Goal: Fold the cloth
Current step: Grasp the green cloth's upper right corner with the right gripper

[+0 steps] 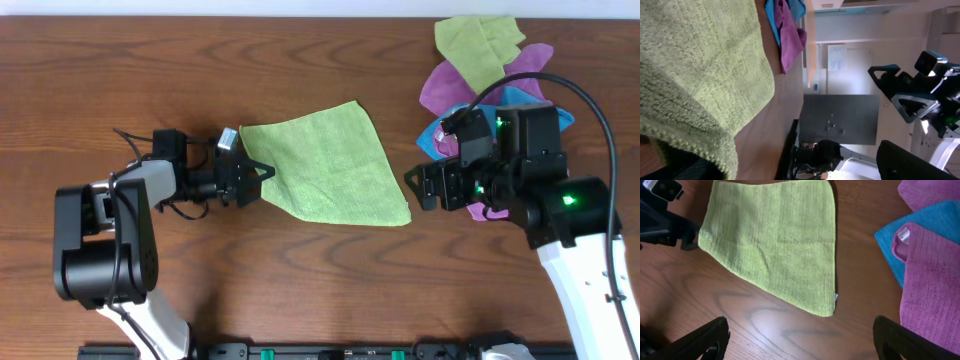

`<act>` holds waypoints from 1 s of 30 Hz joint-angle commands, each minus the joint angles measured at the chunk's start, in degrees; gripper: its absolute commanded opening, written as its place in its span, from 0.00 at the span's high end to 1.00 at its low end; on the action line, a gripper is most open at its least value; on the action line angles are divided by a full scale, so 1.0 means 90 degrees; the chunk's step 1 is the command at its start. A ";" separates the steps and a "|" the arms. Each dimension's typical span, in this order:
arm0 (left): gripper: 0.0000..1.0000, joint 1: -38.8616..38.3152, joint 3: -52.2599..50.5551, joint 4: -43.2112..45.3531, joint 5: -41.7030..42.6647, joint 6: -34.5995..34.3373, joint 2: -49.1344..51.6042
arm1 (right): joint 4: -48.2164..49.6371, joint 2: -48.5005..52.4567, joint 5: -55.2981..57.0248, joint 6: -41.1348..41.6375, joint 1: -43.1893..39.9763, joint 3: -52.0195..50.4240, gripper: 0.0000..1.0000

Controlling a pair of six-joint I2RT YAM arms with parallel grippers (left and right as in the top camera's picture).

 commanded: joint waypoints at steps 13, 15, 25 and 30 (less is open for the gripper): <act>0.04 -0.0034 0.0034 -0.0027 -0.1411 -0.0187 -0.0855 | 0.1945 0.1620 -0.0119 -0.0073 0.0537 -0.0036 0.18; 0.04 -0.0126 0.0034 -0.0027 -0.1411 -0.0202 -0.0855 | 0.2404 0.2198 -0.0148 -0.0066 0.0695 -0.0036 0.19; 0.04 -0.0634 0.0044 0.0578 -0.1409 -0.1834 -0.0857 | 0.2803 0.3077 -0.0160 0.0000 0.1103 -0.0034 0.24; 0.04 -0.0634 0.0053 0.1134 -0.1409 -0.2538 -0.0894 | 0.2803 0.3077 -0.0160 0.0000 0.1103 -0.0034 0.24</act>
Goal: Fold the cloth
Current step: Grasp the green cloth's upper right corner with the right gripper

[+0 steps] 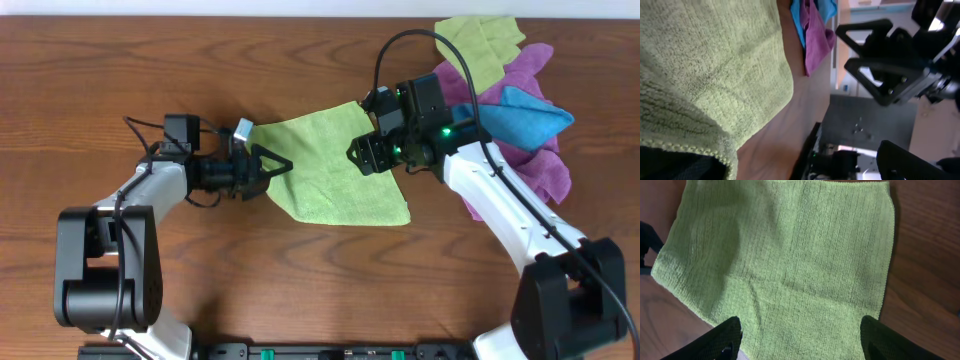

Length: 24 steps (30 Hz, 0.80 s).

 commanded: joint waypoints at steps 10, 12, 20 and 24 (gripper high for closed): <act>0.04 -0.0002 0.0097 0.1287 -0.0556 -0.2297 -0.0228 | -0.0002 -0.0075 -0.0068 -0.0005 0.0034 -0.0005 0.23; 0.04 0.0000 0.0097 0.1392 -0.0668 -0.2402 -0.0228 | -0.0005 -0.0075 -0.0068 -0.0005 0.0034 -0.0005 0.23; 0.04 0.0000 0.0097 0.2871 -0.0799 -0.3541 -0.0228 | -0.0027 -0.0075 -0.0068 -0.0005 0.0036 -0.0005 0.23; 0.04 -0.0002 0.0095 0.2752 -0.1018 -0.3405 -0.0226 | -0.0053 -0.0075 -0.0070 -0.0002 0.0036 -0.0005 0.23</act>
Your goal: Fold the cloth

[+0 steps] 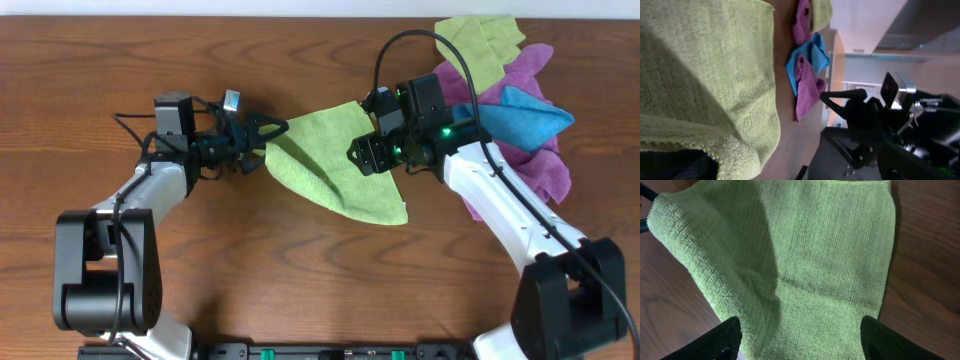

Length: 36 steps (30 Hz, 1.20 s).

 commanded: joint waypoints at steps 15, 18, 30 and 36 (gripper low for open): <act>0.04 -0.0002 0.0087 -0.0809 -0.0940 0.0590 -0.0131 | 0.0561 0.0005 0.0012 -0.0002 0.0066 -0.0005 0.76; 0.04 -0.0002 0.0087 -0.0828 -0.0940 0.0590 -0.0131 | 0.1056 0.0119 0.0296 0.0216 0.0066 -0.0005 0.99; 0.04 -0.0036 0.0087 -0.0833 -0.0937 0.0588 -0.0131 | 0.1838 0.1292 0.1110 -0.0104 0.0274 0.0440 0.99; 0.04 -0.0172 0.0087 -0.0831 -0.0947 0.0612 -0.0131 | 0.1676 0.2018 0.1297 -0.0250 0.0272 0.0998 0.99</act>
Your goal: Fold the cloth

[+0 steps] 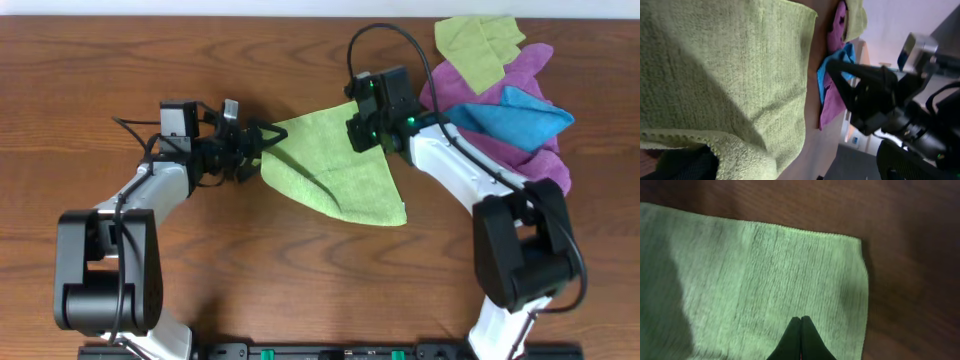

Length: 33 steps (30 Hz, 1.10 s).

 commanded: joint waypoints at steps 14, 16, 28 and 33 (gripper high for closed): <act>0.04 -0.0085 0.0085 0.0000 -0.0073 0.0146 -0.0131 | 0.0015 0.1069 0.0228 -0.0165 0.0056 0.0682 0.99; 0.04 -0.0085 0.0085 0.0000 -0.0073 0.0148 -0.0131 | 0.0063 0.1120 0.0233 -0.0168 0.0053 0.0682 0.99; 0.04 -0.0087 0.0085 -0.0029 -0.0068 0.0168 -0.0131 | 0.0279 0.1557 0.0335 -0.0058 0.0061 0.0682 0.99; 0.04 -0.0085 0.0085 -0.0352 -0.0070 0.0384 -0.0131 | 0.0597 0.1834 0.0542 0.0214 0.0036 0.0743 0.99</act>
